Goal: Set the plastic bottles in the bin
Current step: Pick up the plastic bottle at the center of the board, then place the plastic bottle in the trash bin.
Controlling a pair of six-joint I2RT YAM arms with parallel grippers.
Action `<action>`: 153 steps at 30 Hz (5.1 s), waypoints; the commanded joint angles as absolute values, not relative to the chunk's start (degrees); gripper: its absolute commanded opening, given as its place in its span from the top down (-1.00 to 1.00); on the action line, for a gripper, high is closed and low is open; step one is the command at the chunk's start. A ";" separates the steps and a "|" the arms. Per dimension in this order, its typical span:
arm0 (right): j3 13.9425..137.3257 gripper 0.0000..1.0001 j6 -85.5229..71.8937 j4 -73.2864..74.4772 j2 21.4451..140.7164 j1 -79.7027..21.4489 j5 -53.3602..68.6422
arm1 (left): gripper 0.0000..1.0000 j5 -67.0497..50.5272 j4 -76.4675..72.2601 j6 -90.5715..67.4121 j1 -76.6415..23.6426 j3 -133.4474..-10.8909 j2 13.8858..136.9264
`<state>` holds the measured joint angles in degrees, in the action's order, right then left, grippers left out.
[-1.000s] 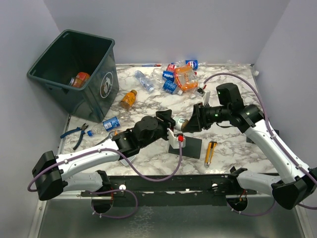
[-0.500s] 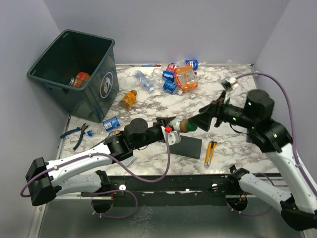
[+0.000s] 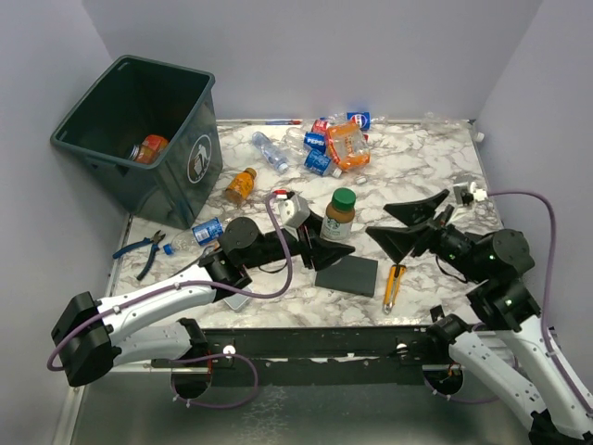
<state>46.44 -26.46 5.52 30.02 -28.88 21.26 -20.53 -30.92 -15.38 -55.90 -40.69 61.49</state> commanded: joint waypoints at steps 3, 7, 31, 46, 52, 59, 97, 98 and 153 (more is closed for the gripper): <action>38.64 -1.00 -37.46 -15.60 33.34 -29.05 28.93 | 0.72 -26.61 -42.09 -30.12 -55.74 -40.39 63.79; 37.52 -1.00 -40.65 -24.73 37.06 -29.06 30.85 | 0.73 -26.25 -42.02 -30.44 -55.72 -40.31 64.38; 43.14 0.18 -35.67 -20.21 47.89 -34.69 32.90 | -0.66 -20.03 -39.86 -29.37 -55.76 -40.69 62.75; 43.09 0.41 -20.43 -3.10 43.08 -34.70 33.84 | -0.98 1.72 -15.97 -21.01 -55.72 -56.36 53.59; 43.84 0.42 -21.87 -6.11 45.59 -34.69 36.99 | -0.98 -9.78 -15.56 -23.84 -55.64 -61.10 62.19; 44.15 0.42 -21.88 -6.24 46.23 -34.72 37.87 | -0.83 -12.81 -14.60 -23.72 -55.64 -61.92 65.22; 52.24 -0.99 -27.89 4.39 44.06 -34.72 31.80 | 1.00 12.06 -2.42 -8.85 -55.08 -74.43 64.51; 53.32 -0.99 -28.43 5.48 43.66 -34.72 30.64 | 1.00 16.49 -1.46 -5.45 -54.91 -77.46 65.10; 38.61 -0.93 -28.44 10.21 43.92 -34.72 -5.79 | -0.98 25.39 2.62 -2.32 -53.28 -68.68 69.57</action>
<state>38.00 -27.99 8.10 40.10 -34.50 3.70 39.68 -9.17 18.06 -53.82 -80.97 76.75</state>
